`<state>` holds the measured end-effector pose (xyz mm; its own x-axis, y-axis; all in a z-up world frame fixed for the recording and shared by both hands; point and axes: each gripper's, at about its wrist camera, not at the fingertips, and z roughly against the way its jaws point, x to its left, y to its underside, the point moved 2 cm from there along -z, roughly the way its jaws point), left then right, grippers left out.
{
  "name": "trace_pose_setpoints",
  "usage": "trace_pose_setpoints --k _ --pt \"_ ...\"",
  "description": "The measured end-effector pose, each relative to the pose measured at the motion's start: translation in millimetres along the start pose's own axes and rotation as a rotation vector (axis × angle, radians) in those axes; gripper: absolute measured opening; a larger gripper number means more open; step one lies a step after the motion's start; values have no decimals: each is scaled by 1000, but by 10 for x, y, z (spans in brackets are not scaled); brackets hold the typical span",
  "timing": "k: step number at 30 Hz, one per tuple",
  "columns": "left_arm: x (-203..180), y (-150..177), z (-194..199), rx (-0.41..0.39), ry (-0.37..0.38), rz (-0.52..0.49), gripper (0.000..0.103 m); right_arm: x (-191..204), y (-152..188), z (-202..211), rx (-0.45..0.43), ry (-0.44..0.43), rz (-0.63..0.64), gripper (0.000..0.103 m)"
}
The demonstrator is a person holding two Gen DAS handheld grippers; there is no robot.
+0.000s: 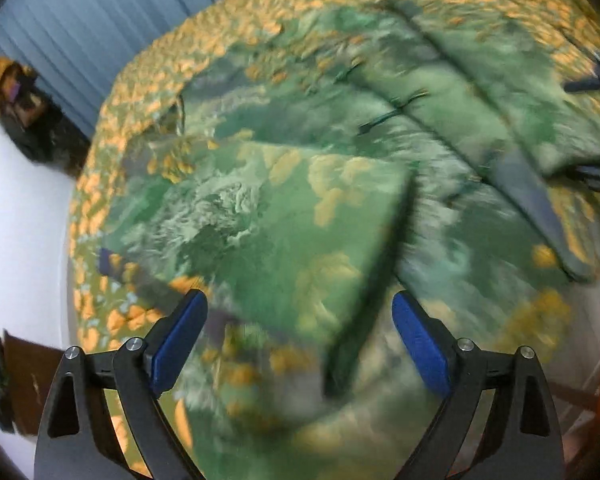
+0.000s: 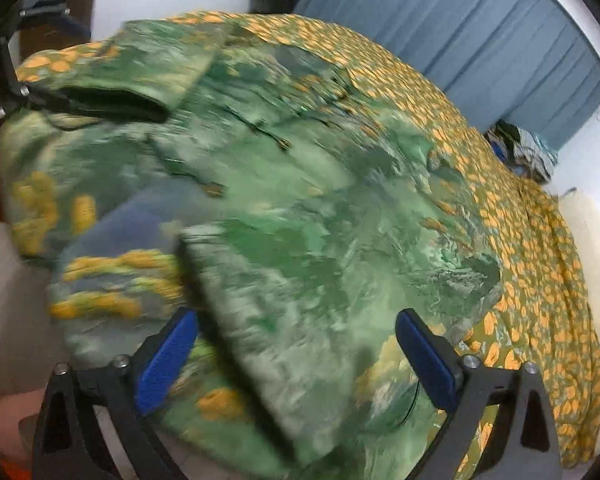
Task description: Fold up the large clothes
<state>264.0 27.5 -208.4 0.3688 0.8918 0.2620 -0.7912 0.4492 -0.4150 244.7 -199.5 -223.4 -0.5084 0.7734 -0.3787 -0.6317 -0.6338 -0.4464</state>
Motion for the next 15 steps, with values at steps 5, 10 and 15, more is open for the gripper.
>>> trace_pose_setpoints --k 5,10,15 --pt "154 81 -251 39 161 87 82 -16 100 -90 22 -84 -71 56" --pt "188 109 -198 36 238 114 47 -52 108 25 -9 -115 -166 16" --pt "330 151 -95 9 283 188 14 -355 37 310 -56 -150 -310 11"
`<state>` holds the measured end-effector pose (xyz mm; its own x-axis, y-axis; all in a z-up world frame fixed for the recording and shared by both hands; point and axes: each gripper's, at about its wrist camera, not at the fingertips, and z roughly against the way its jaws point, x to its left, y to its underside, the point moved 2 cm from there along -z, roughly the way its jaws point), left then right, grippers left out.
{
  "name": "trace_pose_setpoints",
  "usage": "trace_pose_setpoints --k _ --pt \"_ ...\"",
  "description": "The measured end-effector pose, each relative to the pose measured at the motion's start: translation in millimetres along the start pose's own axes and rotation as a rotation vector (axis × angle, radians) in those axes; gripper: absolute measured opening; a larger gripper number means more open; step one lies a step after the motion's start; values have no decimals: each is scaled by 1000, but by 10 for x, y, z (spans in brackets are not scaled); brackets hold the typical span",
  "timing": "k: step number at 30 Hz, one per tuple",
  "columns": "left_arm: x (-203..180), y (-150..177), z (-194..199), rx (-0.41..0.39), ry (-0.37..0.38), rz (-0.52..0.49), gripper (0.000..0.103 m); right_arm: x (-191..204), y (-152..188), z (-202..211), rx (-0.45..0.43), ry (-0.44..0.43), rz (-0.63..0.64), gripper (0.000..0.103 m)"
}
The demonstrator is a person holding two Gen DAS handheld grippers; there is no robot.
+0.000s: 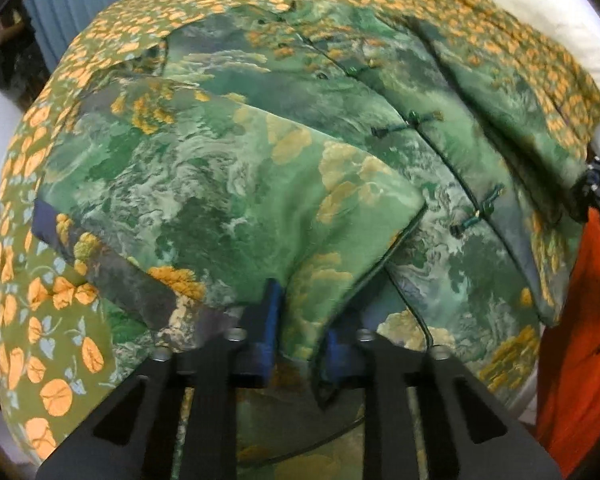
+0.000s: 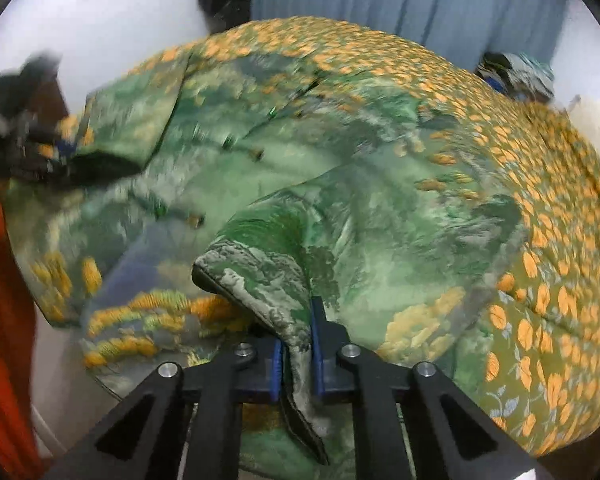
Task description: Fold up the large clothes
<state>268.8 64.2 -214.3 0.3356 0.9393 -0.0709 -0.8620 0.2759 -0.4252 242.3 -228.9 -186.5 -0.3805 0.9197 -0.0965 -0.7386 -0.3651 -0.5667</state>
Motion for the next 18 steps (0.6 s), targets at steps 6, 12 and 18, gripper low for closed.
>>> trace_pose_setpoints --k 6,12,18 --pt "205 -93 531 -133 9 79 11 -459 -312 533 -127 47 -127 11" --pt "1099 -68 1552 -341 -83 283 11 -1473 -531 1150 -247 189 -309 11" --pt "2297 352 1877 -389 -270 627 15 -2709 -383 1319 -234 364 -494 11"
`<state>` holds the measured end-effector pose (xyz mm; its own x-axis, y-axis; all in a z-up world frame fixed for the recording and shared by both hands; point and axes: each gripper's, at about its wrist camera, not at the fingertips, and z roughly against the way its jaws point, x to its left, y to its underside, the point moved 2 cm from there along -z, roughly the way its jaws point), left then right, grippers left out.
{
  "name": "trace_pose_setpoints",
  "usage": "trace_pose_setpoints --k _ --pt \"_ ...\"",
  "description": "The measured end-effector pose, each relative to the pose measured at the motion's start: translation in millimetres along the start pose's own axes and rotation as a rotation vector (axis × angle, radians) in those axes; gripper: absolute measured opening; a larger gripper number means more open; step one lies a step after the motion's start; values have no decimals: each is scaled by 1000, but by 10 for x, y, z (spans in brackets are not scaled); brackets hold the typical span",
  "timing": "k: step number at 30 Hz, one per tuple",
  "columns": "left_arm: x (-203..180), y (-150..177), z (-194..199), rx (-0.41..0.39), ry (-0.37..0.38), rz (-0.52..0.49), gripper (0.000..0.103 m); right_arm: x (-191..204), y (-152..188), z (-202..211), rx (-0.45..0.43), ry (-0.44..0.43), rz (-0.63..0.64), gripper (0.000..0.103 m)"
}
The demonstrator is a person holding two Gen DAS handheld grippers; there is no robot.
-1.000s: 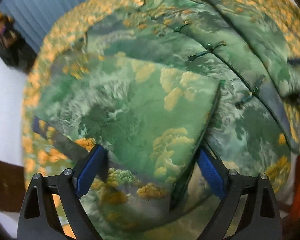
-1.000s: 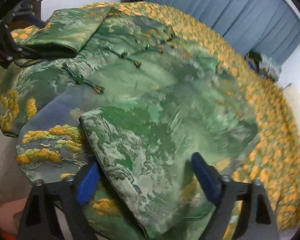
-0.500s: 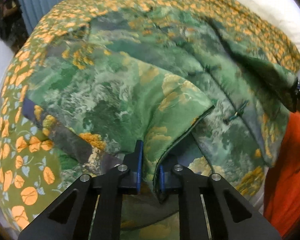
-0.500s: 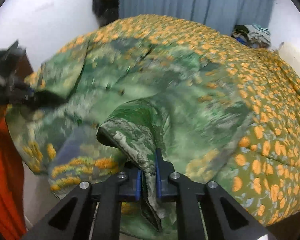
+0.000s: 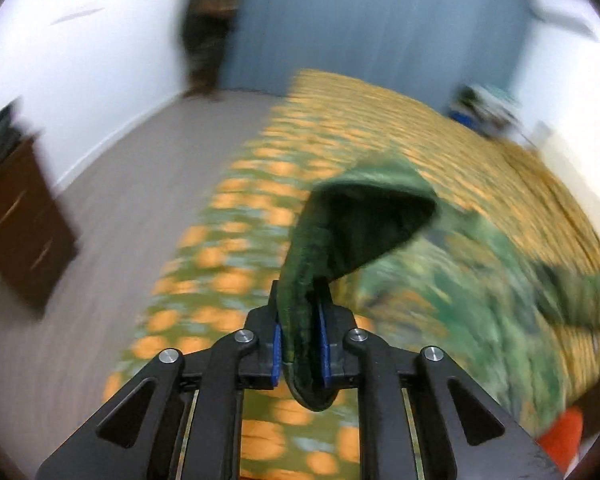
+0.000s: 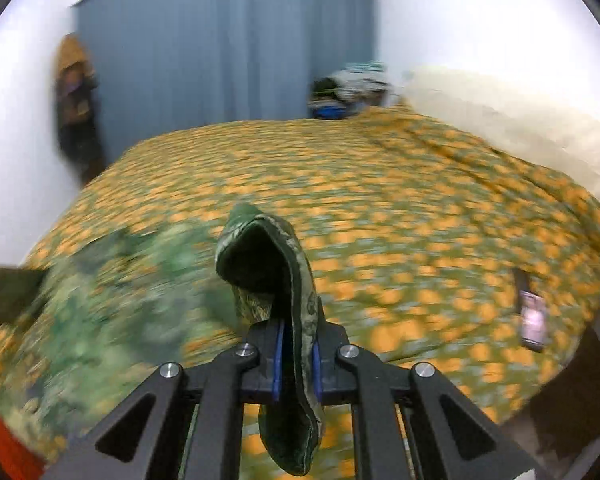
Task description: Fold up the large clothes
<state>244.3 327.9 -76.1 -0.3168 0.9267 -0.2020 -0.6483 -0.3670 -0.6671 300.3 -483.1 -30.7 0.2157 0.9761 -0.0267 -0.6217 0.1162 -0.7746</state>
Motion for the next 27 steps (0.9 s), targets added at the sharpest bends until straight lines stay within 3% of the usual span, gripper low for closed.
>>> trace_pose_setpoints --k 4,6,8,10,11,13,15,17,20,27 --pt "572 142 -233 43 -155 129 27 -636 84 -360 82 103 -115 16" --pt "705 260 -288 55 -221 157 31 -918 178 -467 104 180 -176 34" --pt "751 343 -291 55 -257 169 56 -1093 267 -448 91 236 -212 60" --pt "715 373 -288 34 -282 174 70 -1170 385 -381 78 270 -229 62" --pt "675 381 -245 17 -286 166 70 -1163 433 -355 80 279 -220 62" --pt "499 401 -196 -4 -278 131 72 -1057 509 -301 85 276 -180 62" --pt "330 442 -133 -39 -262 95 83 -795 598 -197 67 247 -121 62" --pt "84 473 -16 -101 -224 73 99 -537 690 -101 46 204 -88 69" --pt "-269 467 50 -174 -126 34 100 -92 810 33 9 133 -75 81" --pt "-1271 594 31 -177 47 -131 100 829 1049 169 -14 29 23 82"
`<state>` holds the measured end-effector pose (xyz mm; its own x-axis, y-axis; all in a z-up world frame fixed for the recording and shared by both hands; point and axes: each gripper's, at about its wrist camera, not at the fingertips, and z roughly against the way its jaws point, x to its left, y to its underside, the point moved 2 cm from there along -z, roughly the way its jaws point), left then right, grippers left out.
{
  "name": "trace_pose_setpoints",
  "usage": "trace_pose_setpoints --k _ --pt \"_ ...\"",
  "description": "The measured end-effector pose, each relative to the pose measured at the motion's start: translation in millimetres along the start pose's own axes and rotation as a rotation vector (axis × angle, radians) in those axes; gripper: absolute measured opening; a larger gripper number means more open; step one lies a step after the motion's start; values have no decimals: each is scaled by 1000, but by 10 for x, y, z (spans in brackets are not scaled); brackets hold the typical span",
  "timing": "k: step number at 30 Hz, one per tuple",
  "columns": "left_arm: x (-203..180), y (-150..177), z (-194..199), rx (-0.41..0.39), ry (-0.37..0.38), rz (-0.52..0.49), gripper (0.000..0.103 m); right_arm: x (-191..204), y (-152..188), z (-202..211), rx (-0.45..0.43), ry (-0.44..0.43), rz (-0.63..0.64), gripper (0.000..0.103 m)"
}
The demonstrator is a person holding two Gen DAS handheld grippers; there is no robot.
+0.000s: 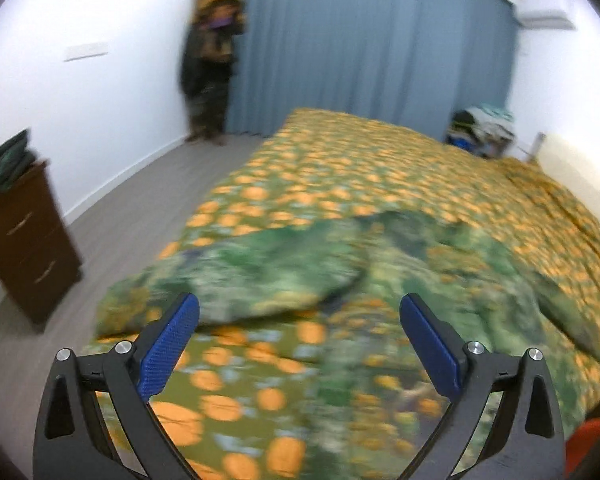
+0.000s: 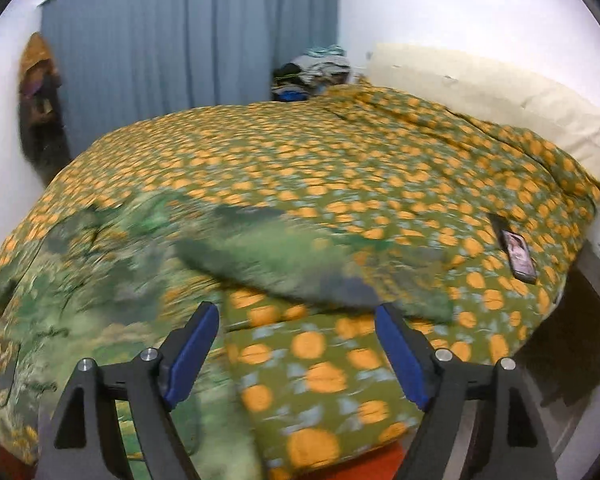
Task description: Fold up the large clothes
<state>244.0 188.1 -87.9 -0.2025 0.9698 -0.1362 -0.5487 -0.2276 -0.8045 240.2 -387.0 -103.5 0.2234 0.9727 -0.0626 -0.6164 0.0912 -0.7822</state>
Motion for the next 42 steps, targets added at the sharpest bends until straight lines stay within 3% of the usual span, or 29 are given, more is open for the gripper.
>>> trace_pose_setpoints --k 4,6,11,20,31,42 --pt "-418 194 -32 52 74 -87 100 325 82 160 -46 -26 61 89" --pt "-640 342 -74 76 94 -151 100 424 120 212 -50 -38 81 102" --pt "-965 653 -188 209 143 -186 100 554 224 163 -7 -33 110 103" --pt "-1231 870 -73 169 124 -258 102 567 308 89 54 38 123 103" --pt "-1209 959 -151 190 85 -249 102 602 426 -51 127 65 153 103" --pt "-1255 985 -145 175 65 -257 102 651 424 -4 95 197 258 103"
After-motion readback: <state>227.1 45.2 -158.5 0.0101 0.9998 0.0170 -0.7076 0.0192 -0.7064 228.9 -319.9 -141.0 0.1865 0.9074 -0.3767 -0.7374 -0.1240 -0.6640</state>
